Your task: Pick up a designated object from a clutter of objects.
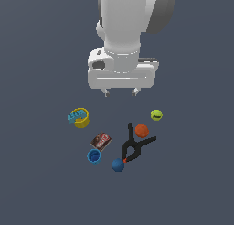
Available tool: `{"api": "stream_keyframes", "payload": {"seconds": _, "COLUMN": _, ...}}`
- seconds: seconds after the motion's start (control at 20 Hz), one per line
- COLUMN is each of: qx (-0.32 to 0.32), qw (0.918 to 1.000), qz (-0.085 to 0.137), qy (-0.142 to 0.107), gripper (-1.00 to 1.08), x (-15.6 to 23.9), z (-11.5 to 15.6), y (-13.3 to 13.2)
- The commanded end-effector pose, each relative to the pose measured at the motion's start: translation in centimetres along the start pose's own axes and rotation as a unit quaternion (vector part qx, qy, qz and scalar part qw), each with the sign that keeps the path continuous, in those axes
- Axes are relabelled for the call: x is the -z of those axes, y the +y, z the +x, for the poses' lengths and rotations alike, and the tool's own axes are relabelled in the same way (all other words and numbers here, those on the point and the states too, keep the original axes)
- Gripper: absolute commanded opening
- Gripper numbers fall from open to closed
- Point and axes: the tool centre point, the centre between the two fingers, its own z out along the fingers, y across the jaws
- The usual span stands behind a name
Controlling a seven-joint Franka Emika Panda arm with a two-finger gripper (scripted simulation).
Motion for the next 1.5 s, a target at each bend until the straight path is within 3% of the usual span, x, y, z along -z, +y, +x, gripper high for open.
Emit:
{"api": "stream_keyframes", "payload": {"seconds": 0.0, "qx": 0.023, "qw": 0.9997, "qz": -0.003, "qy": -0.001, "gripper": 1.00, "x": -1.6, "z": 0.0, "y": -1.5}}
{"api": "stream_keyframes", "payload": {"seconds": 0.4, "qx": 0.135, "qw": 0.9907, "qz": -0.013, "qy": -0.005, "gripper": 1.00, "x": -8.9, "z": -1.3, "y": -8.5}}
{"api": "stream_keyframes", "payload": {"seconds": 0.85, "qx": 0.279, "qw": 0.9602, "qz": -0.008, "qy": -0.008, "gripper": 1.00, "x": -17.3, "z": -6.0, "y": -17.2}}
{"api": "stream_keyframes", "payload": {"seconds": 1.15, "qx": 0.337, "qw": 0.9413, "qz": -0.001, "qy": -0.009, "gripper": 1.00, "x": -20.4, "z": -8.9, "y": -20.6}}
{"api": "stream_keyframes", "payload": {"seconds": 1.45, "qx": 0.364, "qw": 0.9315, "qz": 0.004, "qy": -0.009, "gripper": 1.00, "x": -21.7, "z": -10.4, "y": -22.1}}
